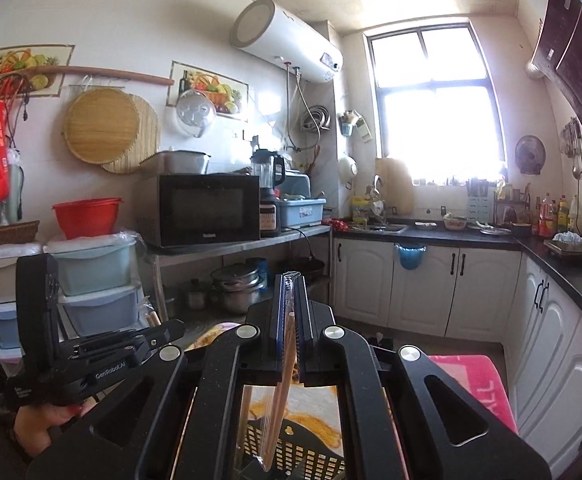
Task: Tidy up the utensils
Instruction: 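Lift both held chopsticks and carry them above the green caddy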
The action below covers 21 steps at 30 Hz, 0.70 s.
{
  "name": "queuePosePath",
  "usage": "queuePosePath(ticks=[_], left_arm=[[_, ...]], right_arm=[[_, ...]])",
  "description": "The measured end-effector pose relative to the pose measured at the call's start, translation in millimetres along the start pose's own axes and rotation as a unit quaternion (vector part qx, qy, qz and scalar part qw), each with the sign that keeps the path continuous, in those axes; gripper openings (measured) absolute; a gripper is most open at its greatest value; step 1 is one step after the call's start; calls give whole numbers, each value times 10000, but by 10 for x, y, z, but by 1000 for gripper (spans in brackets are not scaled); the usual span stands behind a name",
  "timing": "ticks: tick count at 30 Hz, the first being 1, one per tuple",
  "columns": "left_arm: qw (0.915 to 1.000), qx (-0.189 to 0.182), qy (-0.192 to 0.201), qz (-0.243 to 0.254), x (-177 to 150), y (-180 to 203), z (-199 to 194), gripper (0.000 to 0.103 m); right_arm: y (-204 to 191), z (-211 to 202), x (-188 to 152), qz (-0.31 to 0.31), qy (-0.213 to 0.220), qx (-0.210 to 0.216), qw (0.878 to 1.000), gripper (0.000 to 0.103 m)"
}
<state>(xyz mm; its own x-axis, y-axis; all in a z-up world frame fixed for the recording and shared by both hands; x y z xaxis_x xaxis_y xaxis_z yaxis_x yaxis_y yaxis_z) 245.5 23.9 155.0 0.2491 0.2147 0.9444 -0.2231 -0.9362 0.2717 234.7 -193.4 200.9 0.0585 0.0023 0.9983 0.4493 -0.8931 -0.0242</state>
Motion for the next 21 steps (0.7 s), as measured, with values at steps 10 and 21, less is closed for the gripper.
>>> queuePosePath(ticks=[10,21], left_arm=[[9998,2,-186,-58,-244,-61,174,3],[9995,-29,-290,-117,-446,-89,253,3]], right_arm=[[-84,206,-334,-137,-182,-18,9997,5],[-155,313,-573,-101,-327,-83,9994,5]])
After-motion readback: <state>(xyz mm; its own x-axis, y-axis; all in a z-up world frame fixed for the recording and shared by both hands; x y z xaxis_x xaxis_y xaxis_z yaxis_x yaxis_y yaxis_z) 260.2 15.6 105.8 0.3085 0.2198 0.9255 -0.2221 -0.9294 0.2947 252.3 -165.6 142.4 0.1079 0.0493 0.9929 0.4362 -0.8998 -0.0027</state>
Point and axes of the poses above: each gripper's, at about its wrist camera, not at the fingertips, and z roughly the way its jaws point, y to its right, x to its top, the point moved 2 cm from there along z, roughly the way its jaws point, and after that the axes turned 4 degrees about y, right-handed, at the moved point
